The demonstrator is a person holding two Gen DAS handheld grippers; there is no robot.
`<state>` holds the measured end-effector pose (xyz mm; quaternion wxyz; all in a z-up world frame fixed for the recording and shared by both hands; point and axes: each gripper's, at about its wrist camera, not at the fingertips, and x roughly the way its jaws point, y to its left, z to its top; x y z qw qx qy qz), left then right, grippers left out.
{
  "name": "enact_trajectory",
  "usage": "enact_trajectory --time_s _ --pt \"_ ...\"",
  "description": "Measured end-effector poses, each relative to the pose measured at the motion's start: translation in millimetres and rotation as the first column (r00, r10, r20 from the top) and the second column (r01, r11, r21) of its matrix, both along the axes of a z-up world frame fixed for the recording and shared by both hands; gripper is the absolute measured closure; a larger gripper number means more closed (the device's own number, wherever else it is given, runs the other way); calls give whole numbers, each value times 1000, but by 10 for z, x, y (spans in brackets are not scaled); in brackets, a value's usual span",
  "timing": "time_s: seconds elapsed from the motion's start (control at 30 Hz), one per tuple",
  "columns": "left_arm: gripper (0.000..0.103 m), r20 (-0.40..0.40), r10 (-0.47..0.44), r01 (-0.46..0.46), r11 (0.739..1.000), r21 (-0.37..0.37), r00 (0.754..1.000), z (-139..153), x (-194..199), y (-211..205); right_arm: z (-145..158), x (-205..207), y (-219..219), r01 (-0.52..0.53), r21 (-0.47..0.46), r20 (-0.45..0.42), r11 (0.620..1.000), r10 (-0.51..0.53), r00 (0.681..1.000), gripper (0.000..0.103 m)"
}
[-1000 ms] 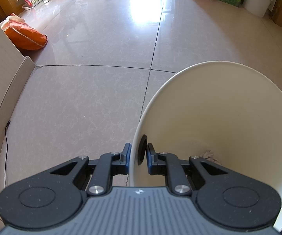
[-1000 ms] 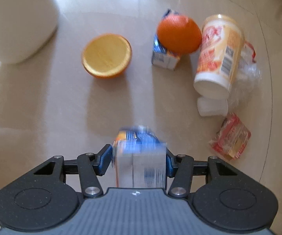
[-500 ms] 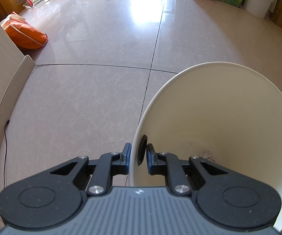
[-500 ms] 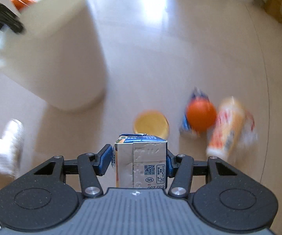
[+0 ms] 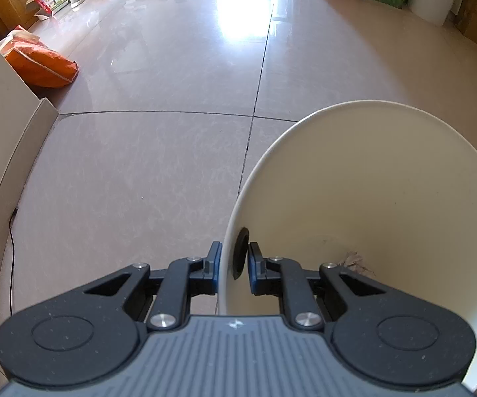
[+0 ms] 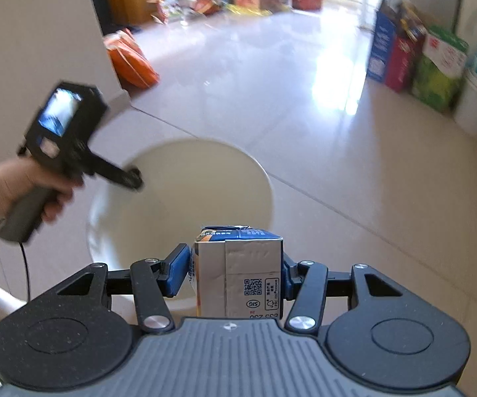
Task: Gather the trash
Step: 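Carry the carton over the bin and open the right tool to drop it, then return the right tool to the pile toward the half orange peel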
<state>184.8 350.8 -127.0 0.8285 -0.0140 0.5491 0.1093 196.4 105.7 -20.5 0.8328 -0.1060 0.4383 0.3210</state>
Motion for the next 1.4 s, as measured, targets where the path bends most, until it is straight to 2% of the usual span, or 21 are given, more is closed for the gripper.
enact_trajectory --time_s 0.17,0.23,0.3,0.33,0.63,0.83,1.03,1.23,1.4 --pt "89 0 3 -3 1000 -10 1000 10 5 26 -78 68 294 -67 25 -11 997 67 998 44" --pt "89 1 2 -2 1000 -12 1000 6 1 39 -110 72 362 -75 30 -32 997 76 997 37" --pt "89 1 3 -3 1000 -15 1000 4 0 51 -130 19 370 -63 33 -25 997 64 998 21" --pt "89 1 3 -3 1000 -16 1000 1 -2 56 -139 6 361 -58 34 -21 998 59 998 21" --pt "89 0 3 -3 1000 -15 1000 -23 -2 65 -285 -97 80 41 21 -56 999 -40 998 19" --pt "89 -1 4 -4 1000 -15 1000 -24 -1 53 -518 -204 -204 143 -4 -73 990 -143 987 10" --pt "89 0 2 -2 1000 -14 1000 -19 -2 49 -971 -457 -444 242 -74 -52 968 -246 968 4" --pt "89 -1 4 -4 1000 -13 1000 -15 -4 49 -1623 -702 -643 342 -110 -108 933 -353 929 3" --pt "89 -1 1 -1 1000 -11 1000 -8 -6 49 -2110 -862 -730 397 -151 -99 905 -413 905 3"
